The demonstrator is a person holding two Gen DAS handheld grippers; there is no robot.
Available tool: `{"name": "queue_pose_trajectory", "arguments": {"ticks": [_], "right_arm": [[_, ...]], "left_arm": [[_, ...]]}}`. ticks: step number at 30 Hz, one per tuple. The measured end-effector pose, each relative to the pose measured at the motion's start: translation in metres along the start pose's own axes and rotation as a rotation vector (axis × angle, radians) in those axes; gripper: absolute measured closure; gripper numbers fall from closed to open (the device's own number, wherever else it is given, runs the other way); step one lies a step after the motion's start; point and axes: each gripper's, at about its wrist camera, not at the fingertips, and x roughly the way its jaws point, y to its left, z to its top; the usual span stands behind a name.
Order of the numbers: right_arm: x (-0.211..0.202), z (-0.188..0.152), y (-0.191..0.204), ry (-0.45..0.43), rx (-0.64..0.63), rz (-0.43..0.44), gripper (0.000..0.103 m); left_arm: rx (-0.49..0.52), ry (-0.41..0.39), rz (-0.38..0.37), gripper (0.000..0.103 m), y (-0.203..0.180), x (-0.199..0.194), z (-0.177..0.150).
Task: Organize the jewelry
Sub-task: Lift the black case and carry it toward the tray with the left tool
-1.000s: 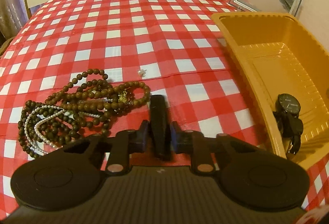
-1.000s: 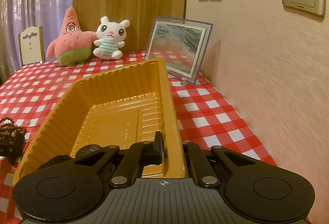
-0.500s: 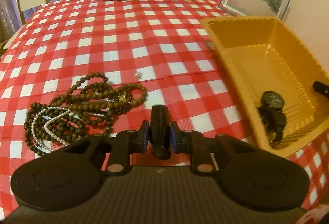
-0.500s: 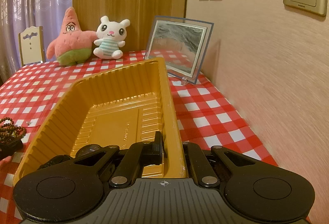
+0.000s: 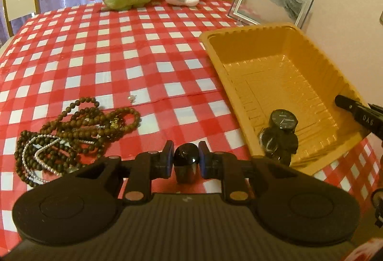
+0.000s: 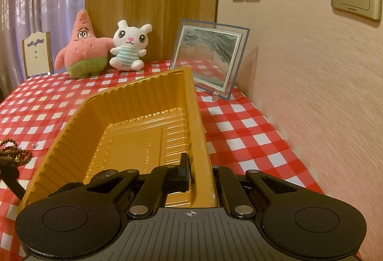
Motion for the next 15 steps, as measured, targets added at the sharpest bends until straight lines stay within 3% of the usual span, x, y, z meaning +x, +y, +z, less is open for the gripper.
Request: {"name": "queue_pose_trajectory", "arguments": {"ticks": [6,15], "right_arm": [[0.0,0.0,0.0,-0.001,0.003,0.001,0.099],[-0.002,0.001,0.002,0.0,0.004,0.003,0.099]], "left_arm": [[-0.007,0.026,0.005,0.081,0.008,-0.006,-0.013],[0.069,0.144,0.03,0.079,0.013,-0.003,-0.044]]}}
